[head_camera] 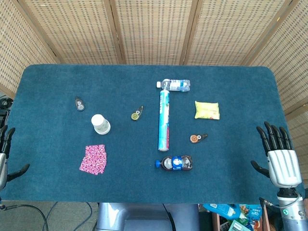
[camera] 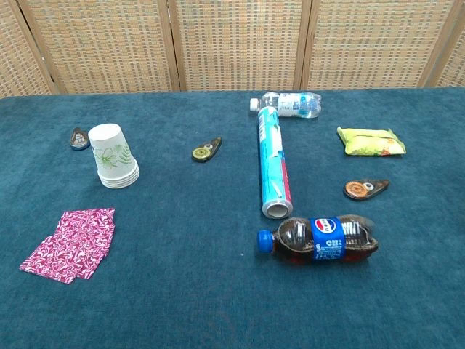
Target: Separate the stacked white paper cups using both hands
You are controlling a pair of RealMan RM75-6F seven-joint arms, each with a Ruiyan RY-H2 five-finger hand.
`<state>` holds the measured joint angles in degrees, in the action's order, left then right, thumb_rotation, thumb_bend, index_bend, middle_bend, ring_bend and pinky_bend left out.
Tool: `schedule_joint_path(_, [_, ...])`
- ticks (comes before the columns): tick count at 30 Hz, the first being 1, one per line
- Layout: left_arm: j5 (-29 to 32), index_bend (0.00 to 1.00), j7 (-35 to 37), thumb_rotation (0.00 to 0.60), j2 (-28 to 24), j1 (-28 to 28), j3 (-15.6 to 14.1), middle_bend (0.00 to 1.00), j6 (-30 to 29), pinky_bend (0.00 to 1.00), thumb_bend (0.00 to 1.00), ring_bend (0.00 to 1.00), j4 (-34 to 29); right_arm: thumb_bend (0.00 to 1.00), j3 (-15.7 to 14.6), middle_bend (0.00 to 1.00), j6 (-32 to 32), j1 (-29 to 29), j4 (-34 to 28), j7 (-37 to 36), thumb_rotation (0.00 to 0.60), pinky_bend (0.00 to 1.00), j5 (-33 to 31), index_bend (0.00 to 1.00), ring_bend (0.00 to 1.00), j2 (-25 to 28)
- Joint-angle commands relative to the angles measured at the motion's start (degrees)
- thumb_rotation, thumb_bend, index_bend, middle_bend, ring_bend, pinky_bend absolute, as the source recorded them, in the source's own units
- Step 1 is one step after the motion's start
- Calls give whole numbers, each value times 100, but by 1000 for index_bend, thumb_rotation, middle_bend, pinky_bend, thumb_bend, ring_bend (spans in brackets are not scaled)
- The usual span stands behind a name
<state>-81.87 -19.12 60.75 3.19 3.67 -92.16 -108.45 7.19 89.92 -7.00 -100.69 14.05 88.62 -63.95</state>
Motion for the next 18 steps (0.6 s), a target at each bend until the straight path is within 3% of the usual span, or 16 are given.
schedule_joint_path(1, [4, 0, -6, 600, -7, -3, -3, 0, 23, 0, 167, 0, -6, 0, 6, 0, 3, 2, 0, -8, 600, 0, -7, 0, 0, 0])
schedule_joint_path(9, [33, 0, -24, 600, 19, 113, 36, 0, 250, 0, 167, 0, 42, 0, 17, 0, -12, 13, -19, -39, 600, 0, -47, 0, 0, 26])
schedule_joint_path(12, [-32, 0, 112, 600, 53, 398, 193, 0, 544, 17, 167, 0, 279, 0, 17, 0, -41, 2, -14, -33, 600, 0, -59, 0, 0, 29])
schedule_joint_path(18, [-138, 0, 530, 600, 218, 1656, 615, 6, 2079, 186, 168, 64, 1323, 0, 56, 0, -185, -66, 12, 80, 600, 0, -193, 0, 0, -24])
